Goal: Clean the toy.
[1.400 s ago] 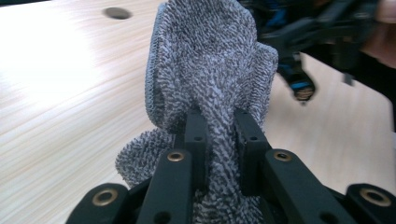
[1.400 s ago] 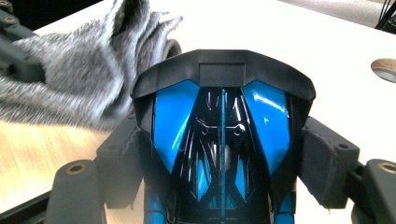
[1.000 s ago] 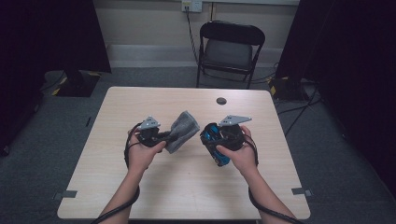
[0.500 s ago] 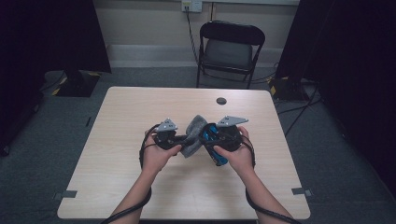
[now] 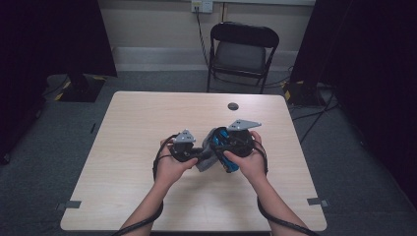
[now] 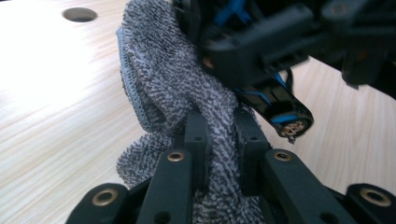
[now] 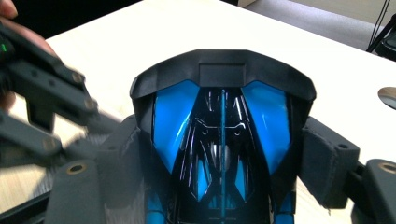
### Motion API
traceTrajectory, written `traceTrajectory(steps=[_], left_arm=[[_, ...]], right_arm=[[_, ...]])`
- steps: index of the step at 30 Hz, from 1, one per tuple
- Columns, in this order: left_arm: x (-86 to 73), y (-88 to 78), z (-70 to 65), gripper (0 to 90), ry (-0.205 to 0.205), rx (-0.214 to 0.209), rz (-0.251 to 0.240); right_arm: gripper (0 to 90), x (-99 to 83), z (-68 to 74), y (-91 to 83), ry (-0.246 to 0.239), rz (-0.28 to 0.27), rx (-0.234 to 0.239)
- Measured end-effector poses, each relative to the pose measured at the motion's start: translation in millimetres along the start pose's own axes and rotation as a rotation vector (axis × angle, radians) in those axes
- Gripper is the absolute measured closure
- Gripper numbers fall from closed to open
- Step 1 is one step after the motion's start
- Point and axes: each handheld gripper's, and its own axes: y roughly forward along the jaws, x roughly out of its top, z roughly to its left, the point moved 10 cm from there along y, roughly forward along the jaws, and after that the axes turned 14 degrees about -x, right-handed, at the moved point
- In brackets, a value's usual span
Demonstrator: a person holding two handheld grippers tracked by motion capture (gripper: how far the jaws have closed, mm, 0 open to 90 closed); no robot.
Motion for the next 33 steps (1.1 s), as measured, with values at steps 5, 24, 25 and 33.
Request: traceTrajectory(steps=[5,24,25,33], left_arm=[[-3.1,6.3,-6.8,78.5,0.02,-0.004,0.024],[-20.4,21.5,-21.2,78.5,0.04,-0.051,0.073],[-21.7,22.2,-21.9,78.5,0.043,-0.054,0.081],[-27.9,26.6,-29.6,78.5,0.045,-0.092,0.101]], right_arm=[[25.6,7.0,-0.6,1.3,0.0,-0.002,-0.012],[25.5,22.5,-7.4,7.2,0.043,0.004,-0.018],[25.5,23.2,-7.5,7.1,0.042,0.003,-0.02],[25.6,27.7,-9.5,6.4,0.066,-0.006,-0.014]])
